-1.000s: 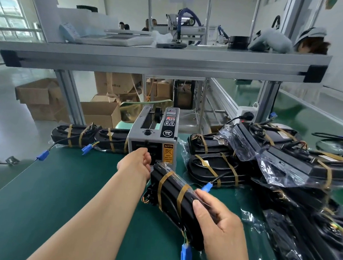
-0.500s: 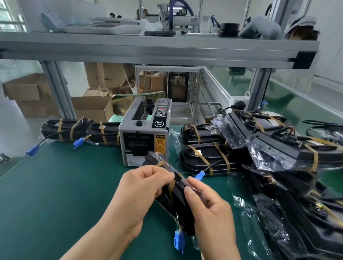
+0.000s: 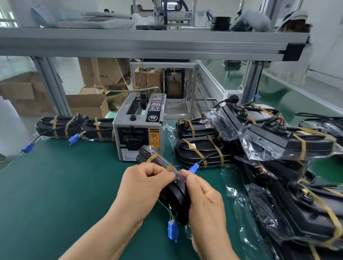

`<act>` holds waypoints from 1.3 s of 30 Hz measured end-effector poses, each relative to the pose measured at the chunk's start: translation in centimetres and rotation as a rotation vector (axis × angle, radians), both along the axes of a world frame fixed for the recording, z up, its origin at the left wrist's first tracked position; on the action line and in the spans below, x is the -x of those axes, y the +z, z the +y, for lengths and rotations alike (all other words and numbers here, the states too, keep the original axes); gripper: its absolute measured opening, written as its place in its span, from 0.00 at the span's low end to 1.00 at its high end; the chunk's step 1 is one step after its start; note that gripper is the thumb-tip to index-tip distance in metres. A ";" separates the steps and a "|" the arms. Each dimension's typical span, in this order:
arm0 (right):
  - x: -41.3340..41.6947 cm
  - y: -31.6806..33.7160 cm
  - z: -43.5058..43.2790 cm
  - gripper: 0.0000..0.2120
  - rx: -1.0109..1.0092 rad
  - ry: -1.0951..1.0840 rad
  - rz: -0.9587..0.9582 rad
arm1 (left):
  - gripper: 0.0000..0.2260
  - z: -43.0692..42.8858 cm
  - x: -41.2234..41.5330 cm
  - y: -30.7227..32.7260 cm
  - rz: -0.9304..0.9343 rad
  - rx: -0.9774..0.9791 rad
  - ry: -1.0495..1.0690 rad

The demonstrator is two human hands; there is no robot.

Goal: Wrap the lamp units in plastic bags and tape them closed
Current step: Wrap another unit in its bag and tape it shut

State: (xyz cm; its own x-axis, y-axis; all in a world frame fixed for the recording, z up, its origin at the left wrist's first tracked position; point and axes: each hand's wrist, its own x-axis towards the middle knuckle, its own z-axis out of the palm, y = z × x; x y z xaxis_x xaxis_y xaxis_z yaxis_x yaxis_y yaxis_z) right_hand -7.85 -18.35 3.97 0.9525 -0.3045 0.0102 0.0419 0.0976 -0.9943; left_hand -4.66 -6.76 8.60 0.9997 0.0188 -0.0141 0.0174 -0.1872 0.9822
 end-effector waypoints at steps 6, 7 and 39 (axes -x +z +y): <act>0.1 0.0 0.4 0.13 -0.028 -0.007 -0.021 | 0.07 -0.2 -0.2 -0.1 -0.016 -0.090 0.019; 0.1 0.0 0.4 0.13 -0.038 -0.003 -0.024 | 0.06 -0.2 -0.2 -0.2 -0.022 -0.106 0.024; 0.3 -0.3 -0.1 0.16 -0.032 0.024 0.003 | 0.16 0.6 -1.1 -1.8 -0.196 -0.288 -0.048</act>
